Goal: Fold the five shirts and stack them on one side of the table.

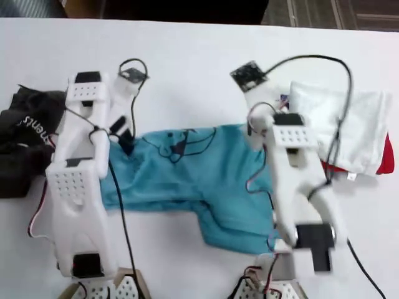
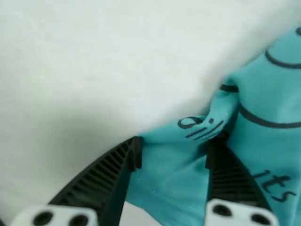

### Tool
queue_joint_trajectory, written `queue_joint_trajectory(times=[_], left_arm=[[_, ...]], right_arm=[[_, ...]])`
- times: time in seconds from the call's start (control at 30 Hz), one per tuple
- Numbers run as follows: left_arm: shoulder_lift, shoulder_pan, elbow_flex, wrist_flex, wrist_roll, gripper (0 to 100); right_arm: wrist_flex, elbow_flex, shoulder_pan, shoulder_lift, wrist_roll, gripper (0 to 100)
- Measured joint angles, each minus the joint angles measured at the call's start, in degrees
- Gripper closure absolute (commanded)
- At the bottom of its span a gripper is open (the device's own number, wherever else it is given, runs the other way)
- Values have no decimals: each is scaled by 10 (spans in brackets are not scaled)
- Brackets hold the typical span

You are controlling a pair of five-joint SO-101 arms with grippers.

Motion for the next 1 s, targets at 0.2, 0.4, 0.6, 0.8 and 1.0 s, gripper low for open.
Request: queue_joint_trajectory(times=[0.2,0.4,0.6,0.8,1.0], left_arm=[[84,-39,-152,55,16,759],[158,-78,-302,57,52,758],[207,-80,-392,57,57,758],[215,-81,-445,55,88,757],[196,-81,-503,109,88,757]], right_arm=[[23,-59,0,119,-2,853],[33,-113,25,180,-2,853],[33,-172,33,241,-1,853],[91,-266,33,287,-2,851],[178,-327,35,263,-2,851]])
